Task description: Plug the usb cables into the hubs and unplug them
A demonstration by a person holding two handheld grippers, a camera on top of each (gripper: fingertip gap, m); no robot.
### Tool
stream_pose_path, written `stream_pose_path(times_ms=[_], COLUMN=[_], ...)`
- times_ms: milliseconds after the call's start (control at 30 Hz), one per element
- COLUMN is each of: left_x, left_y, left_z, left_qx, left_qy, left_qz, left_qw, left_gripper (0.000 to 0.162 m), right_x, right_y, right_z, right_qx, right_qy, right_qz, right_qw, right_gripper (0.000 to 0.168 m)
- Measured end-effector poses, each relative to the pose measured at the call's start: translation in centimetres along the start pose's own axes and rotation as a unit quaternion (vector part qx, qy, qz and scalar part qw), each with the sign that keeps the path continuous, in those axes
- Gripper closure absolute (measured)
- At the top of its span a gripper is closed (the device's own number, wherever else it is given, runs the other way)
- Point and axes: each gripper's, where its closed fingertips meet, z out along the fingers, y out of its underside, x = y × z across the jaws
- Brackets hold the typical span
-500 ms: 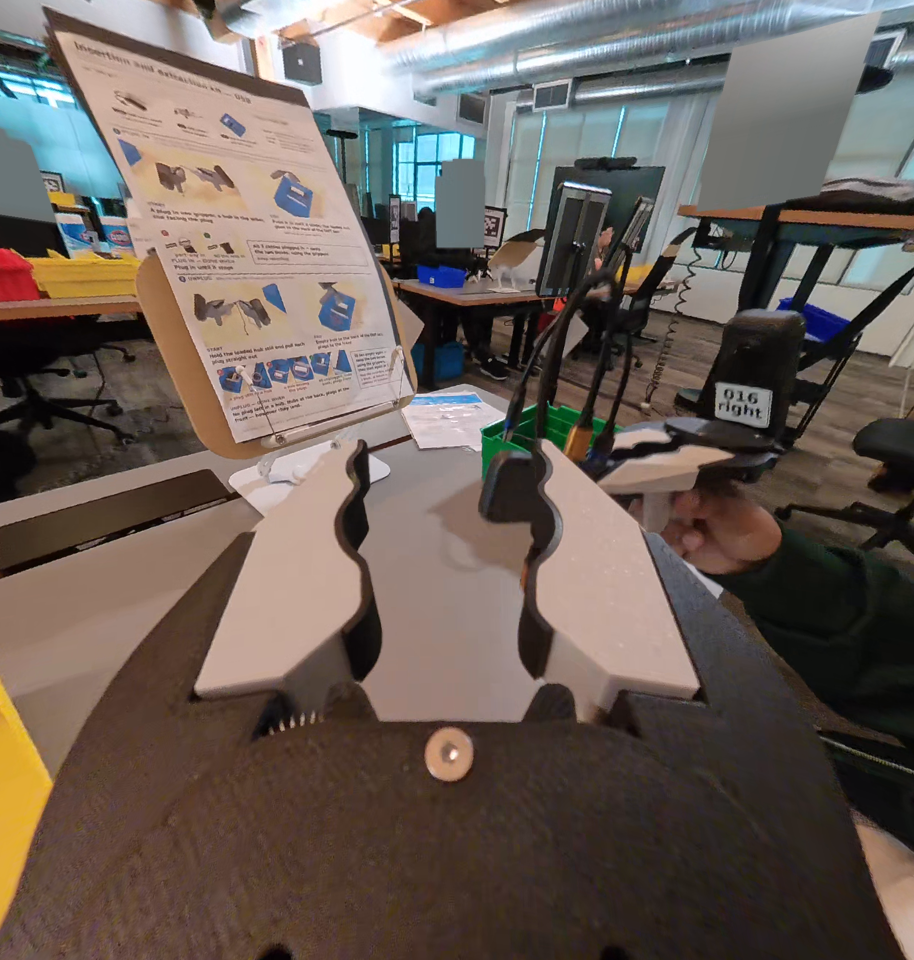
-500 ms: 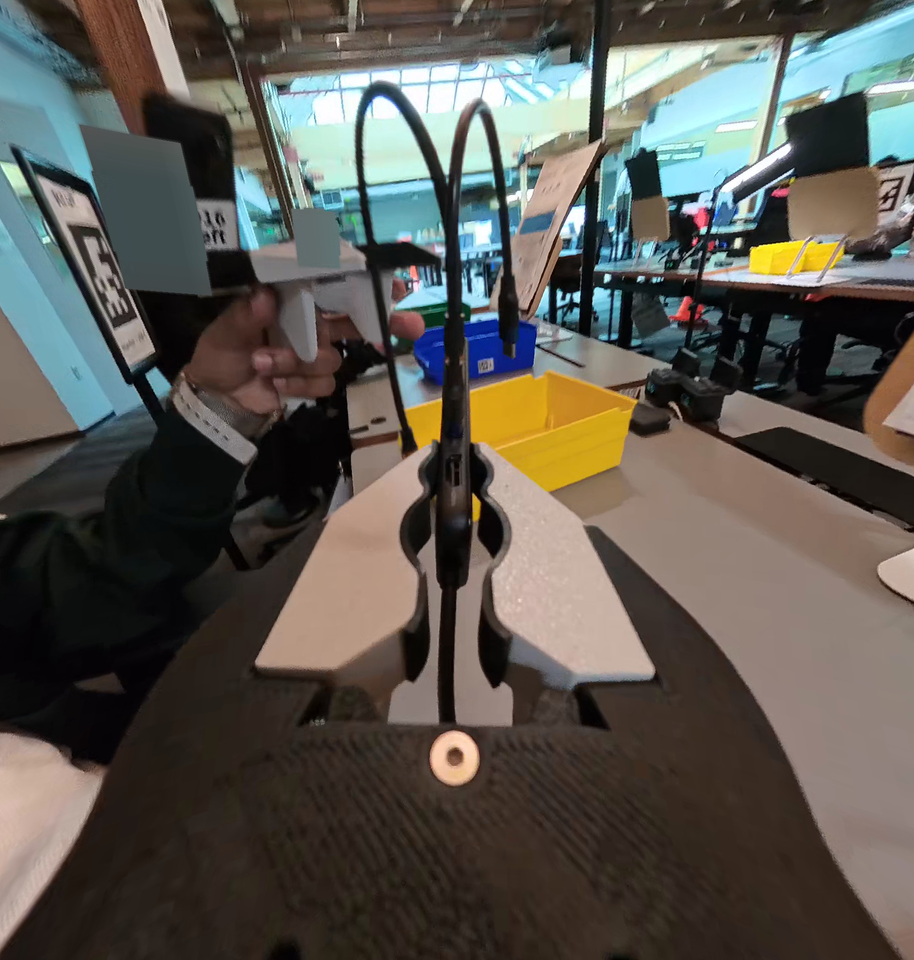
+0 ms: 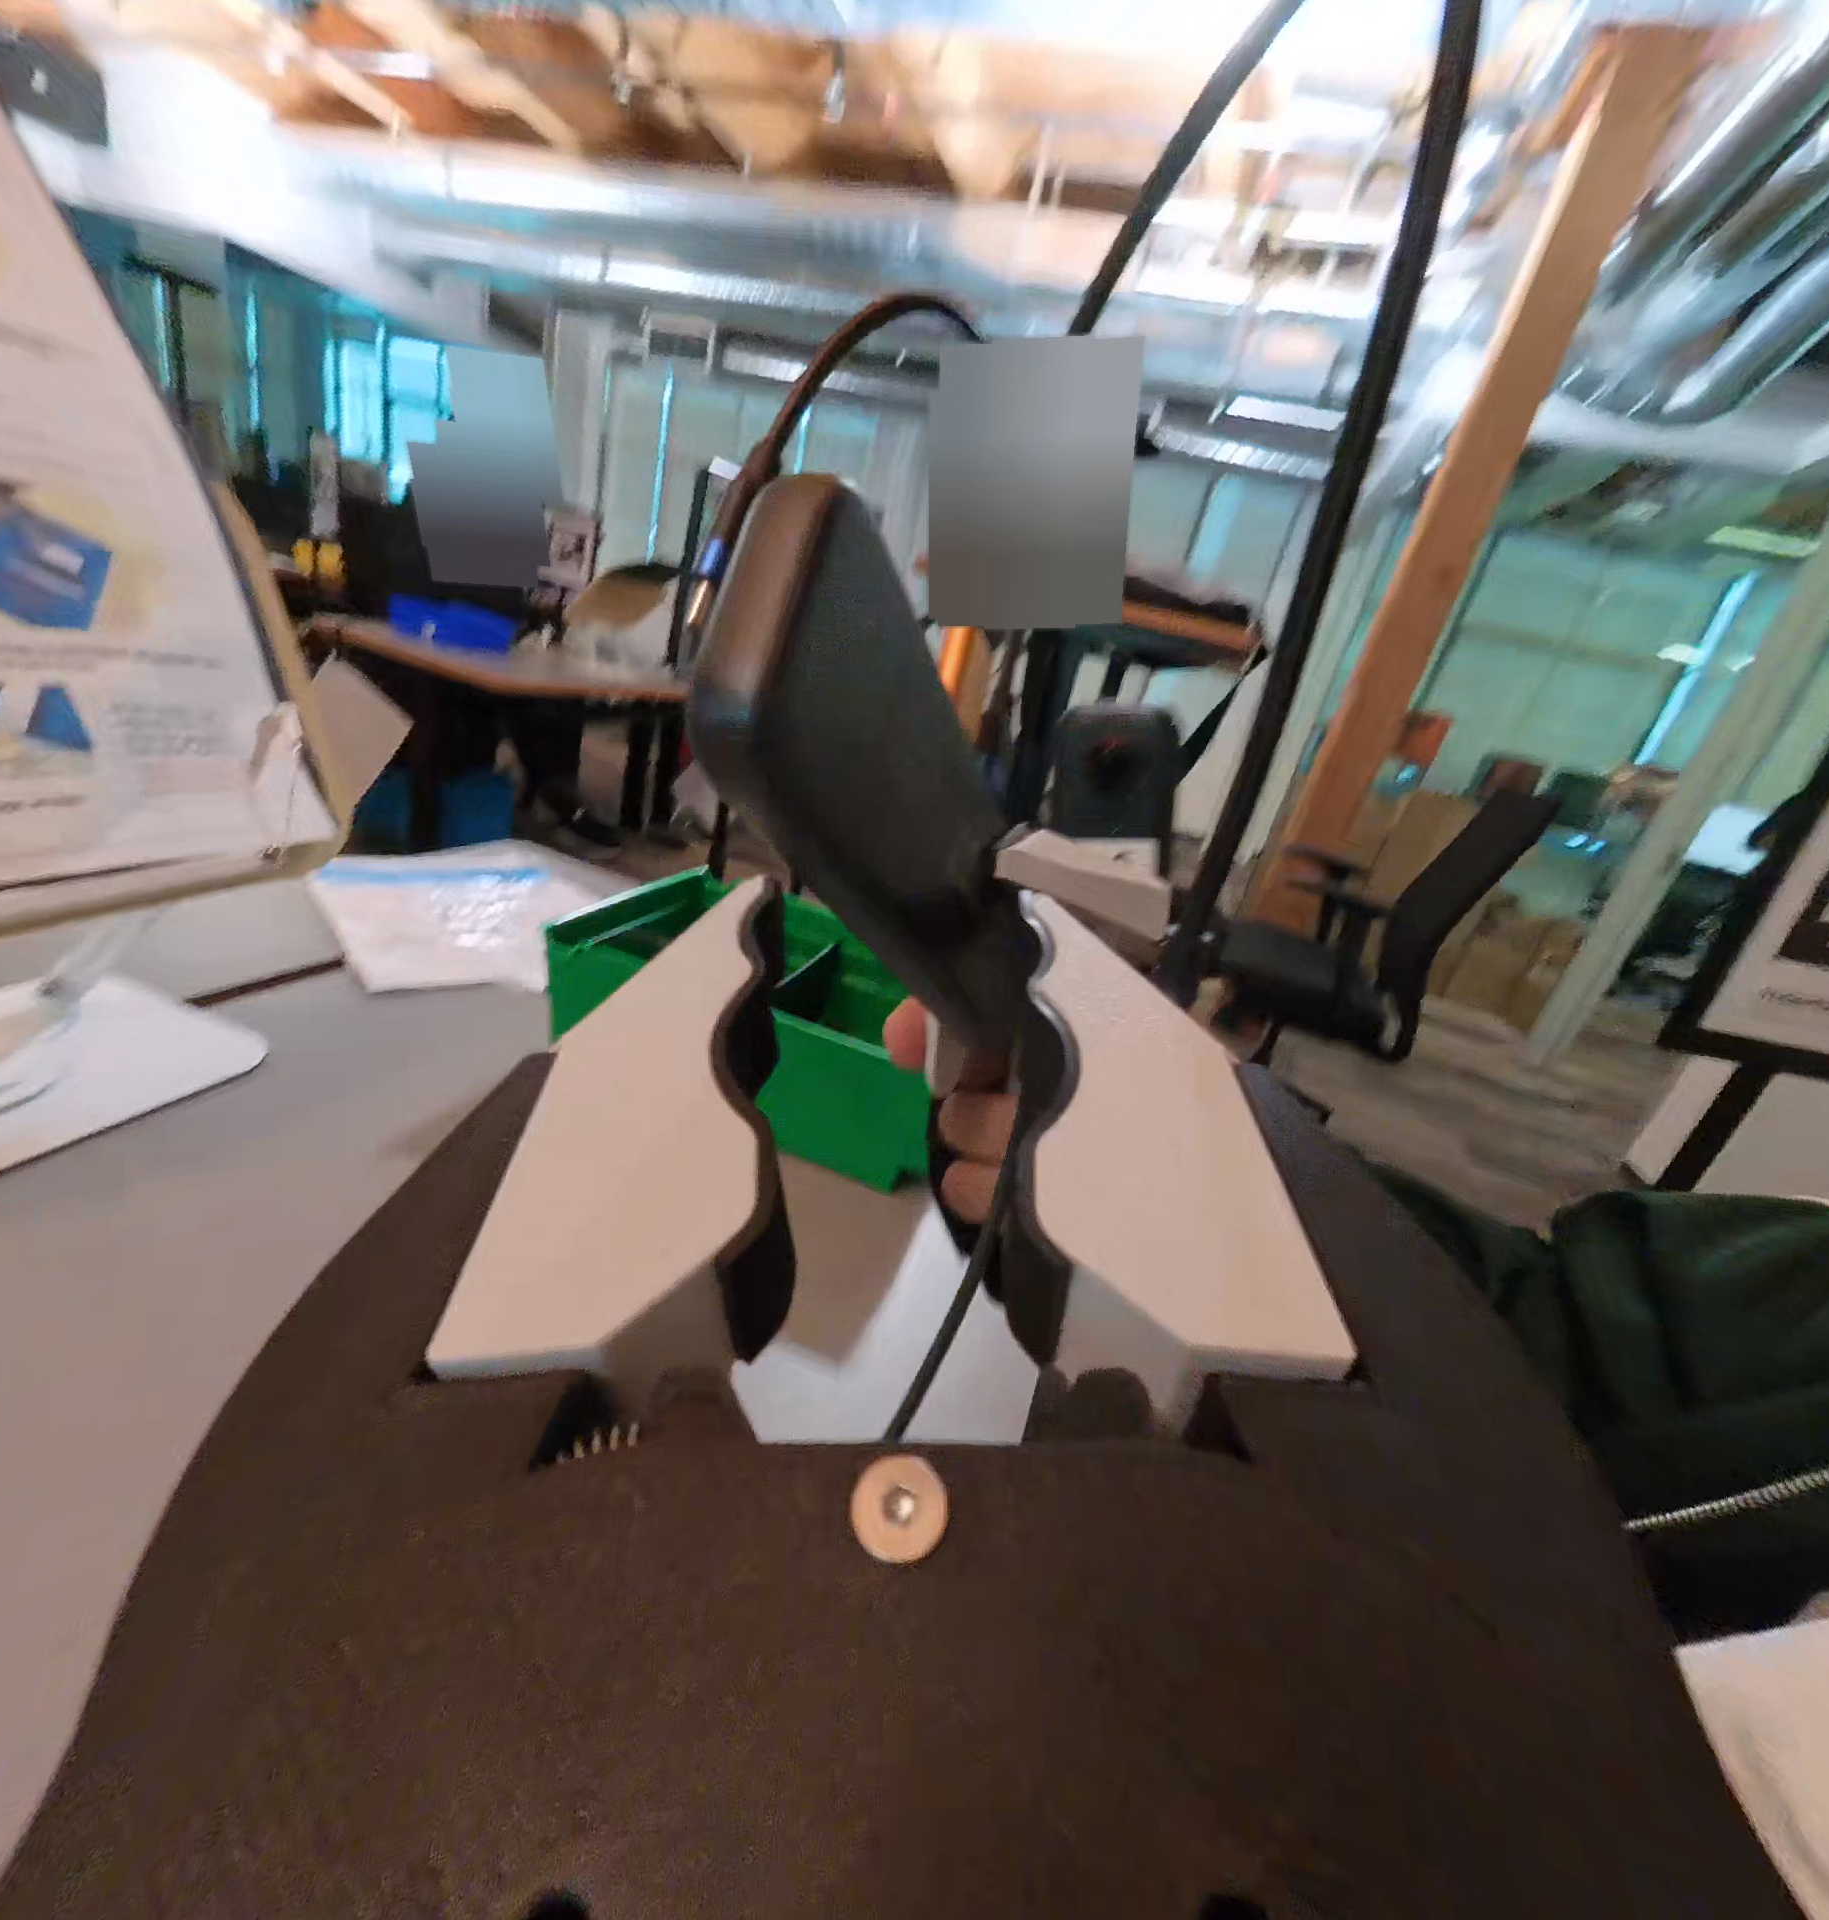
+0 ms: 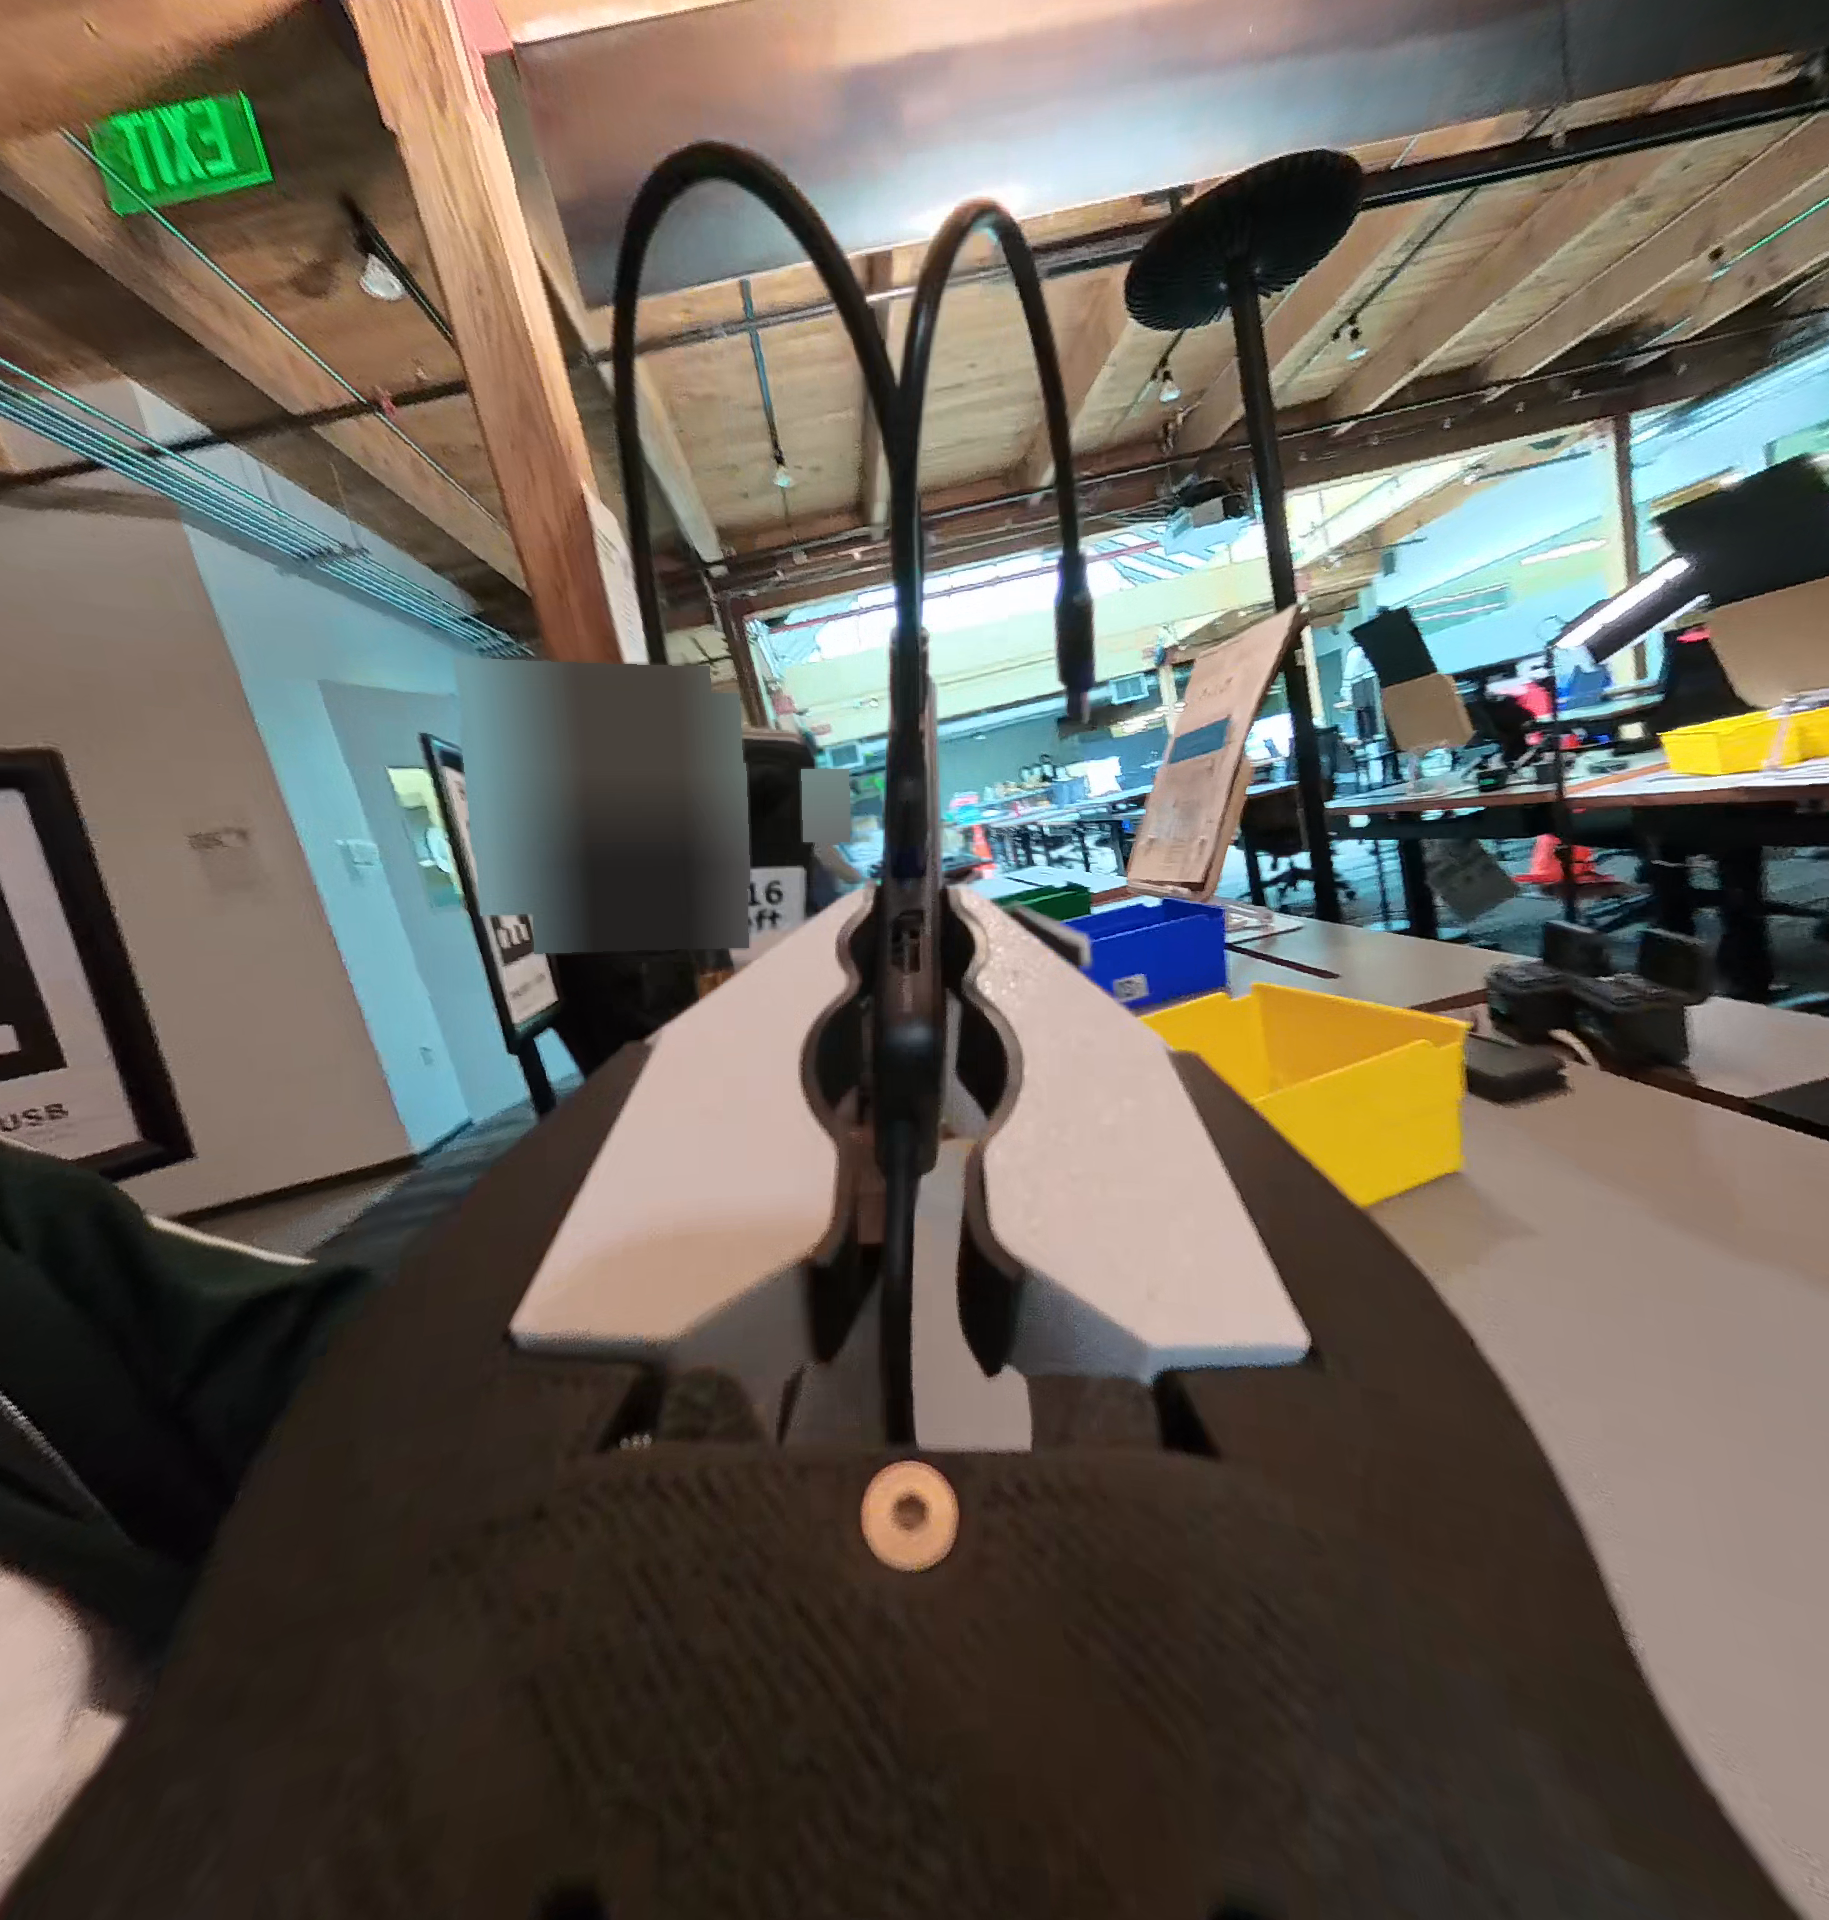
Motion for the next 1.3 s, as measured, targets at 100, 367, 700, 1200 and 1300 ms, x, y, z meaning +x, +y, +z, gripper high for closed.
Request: stream_pose_path(times_ms=[100,367,700,1200,1300], left_x=[0.5,0.6,0.3,1.5,2.4], left_y=[-0.6,-1.9,-2.1,-2.7,-3.3], left_z=[-0.3,-1.3,-1.5,-1.3,-1.3], left_qx=[0.038,0.086,0.076,0.119,0.144], left_qy=[0.024,0.073,0.058,0.051,0.069], left_qz=[-0.025,-0.099,-0.071,-0.059,-0.085], left_qw=[0.999,0.989,0.993,0.990,0.984], left_gripper=[0.139,0.152,0.154,0.154,0.153], right_x=[-0.1,-0.3,0.9,-0.3,-1.3], right_y=[-0.2,0.6,-2.0,-1.5,-2.5], right_z=[0.1,0.5,-1.0,-0.4,-0.2], right_qx=[0.037,0.041,0.025,-0.004,-0.001], right_qy=[-0.014,-0.017,0.043,-0.027,-0.024], right_qz=[0.048,0.048,-0.060,0.019,0.000], right_qw=[0.998,0.998,0.997,0.999,1.000], right_gripper=[0.159,0.159,0.153,0.162,0.163])
